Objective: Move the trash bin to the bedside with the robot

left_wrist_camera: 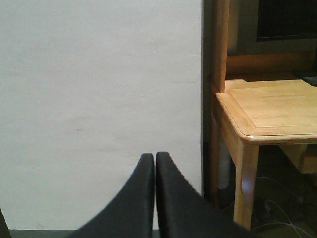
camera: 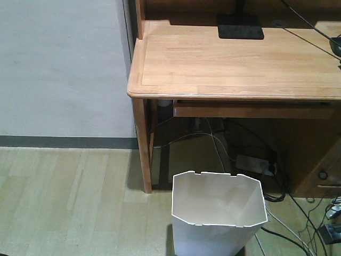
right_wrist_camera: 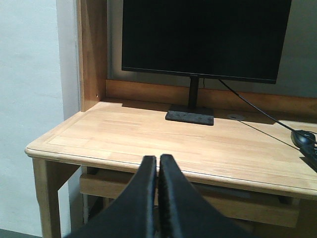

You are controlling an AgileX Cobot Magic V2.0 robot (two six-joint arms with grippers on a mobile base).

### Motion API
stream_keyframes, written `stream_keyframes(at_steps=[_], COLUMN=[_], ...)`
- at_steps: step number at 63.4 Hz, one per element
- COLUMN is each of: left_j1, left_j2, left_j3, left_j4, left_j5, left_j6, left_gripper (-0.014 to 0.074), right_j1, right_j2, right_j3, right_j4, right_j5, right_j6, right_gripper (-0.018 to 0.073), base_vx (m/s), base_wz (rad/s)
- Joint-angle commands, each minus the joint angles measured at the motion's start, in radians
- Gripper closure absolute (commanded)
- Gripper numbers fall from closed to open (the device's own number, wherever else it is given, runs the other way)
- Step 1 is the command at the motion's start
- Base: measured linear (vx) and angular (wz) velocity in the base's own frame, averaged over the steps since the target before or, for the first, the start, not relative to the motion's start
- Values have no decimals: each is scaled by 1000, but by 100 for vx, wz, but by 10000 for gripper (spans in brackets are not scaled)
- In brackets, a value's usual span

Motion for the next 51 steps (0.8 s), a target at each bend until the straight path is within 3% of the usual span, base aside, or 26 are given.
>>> stream_keyframes(at_steps=[1, 51], left_j1=[0, 0], left_j2=[-5, -5], left_j3=[-24, -24], left_j4=[-1, -1], left_j5=[-73, -73], left_j6=[-4, -4], left_gripper=[603, 603], right_j1=[-2, -2], right_j2=[-12, -12], right_j3=[20, 20], right_j4=[-13, -13], right_j5=[-76, -76], right_j6=[0, 0], right_gripper=[568, 568], base_vx=[0, 0], base_wz=[0, 0])
